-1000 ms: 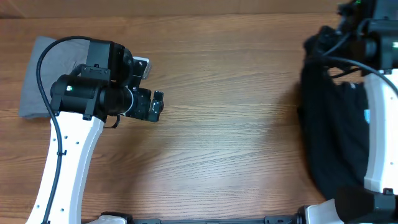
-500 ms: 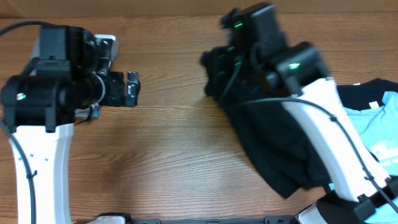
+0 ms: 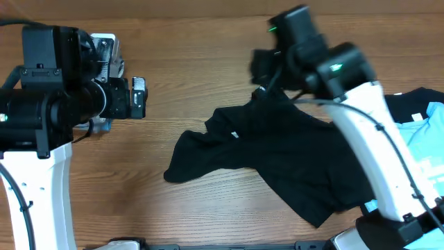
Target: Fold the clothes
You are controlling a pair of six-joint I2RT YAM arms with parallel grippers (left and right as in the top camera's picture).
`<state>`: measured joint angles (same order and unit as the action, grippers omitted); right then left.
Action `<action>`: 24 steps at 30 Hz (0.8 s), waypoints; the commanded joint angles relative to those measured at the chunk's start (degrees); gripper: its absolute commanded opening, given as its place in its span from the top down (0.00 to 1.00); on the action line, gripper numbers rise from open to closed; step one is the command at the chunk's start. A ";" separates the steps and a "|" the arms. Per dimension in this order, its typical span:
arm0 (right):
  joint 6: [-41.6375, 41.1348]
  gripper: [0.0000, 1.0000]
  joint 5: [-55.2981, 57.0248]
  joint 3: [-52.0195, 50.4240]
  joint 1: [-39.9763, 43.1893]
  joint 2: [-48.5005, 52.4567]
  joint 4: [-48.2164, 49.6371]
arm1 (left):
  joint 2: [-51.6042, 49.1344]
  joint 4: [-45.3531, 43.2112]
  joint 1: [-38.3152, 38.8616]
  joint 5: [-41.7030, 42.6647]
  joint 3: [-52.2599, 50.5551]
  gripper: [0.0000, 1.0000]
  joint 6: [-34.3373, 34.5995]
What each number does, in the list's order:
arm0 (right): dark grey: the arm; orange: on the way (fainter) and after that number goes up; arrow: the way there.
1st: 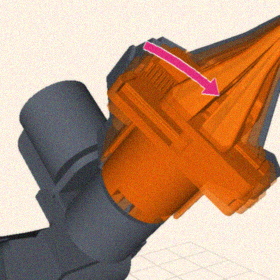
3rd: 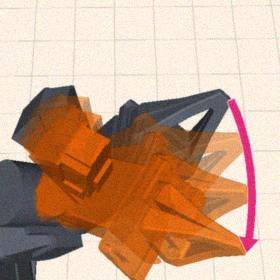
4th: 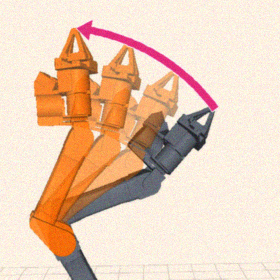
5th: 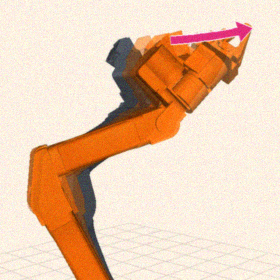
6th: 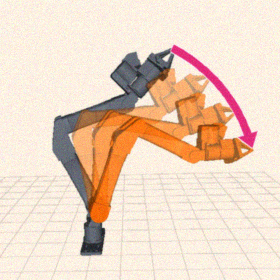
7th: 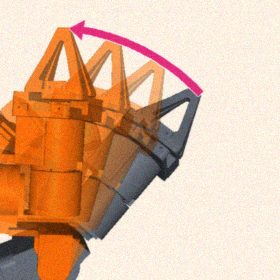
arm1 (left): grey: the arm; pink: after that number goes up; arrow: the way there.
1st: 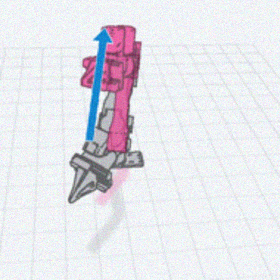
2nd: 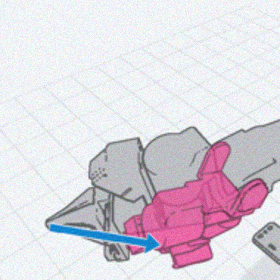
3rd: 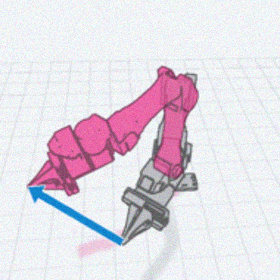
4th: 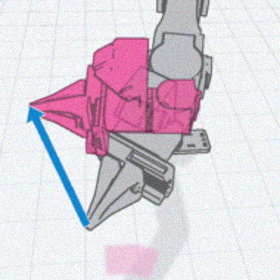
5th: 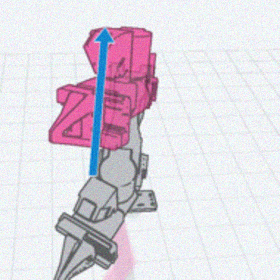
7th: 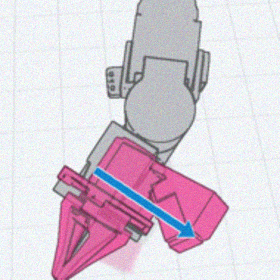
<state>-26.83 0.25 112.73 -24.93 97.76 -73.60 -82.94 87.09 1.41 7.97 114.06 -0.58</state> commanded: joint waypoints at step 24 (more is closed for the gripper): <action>-1.31 0.39 -5.49 -3.58 13.09 6.60 -12.41 | -43.43 -35.69 29.07 8.55 -7.04 0.79 -14.75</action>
<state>-27.68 -5.13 108.92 -12.78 106.98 -85.73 -123.22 53.41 28.82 20.53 107.00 -12.67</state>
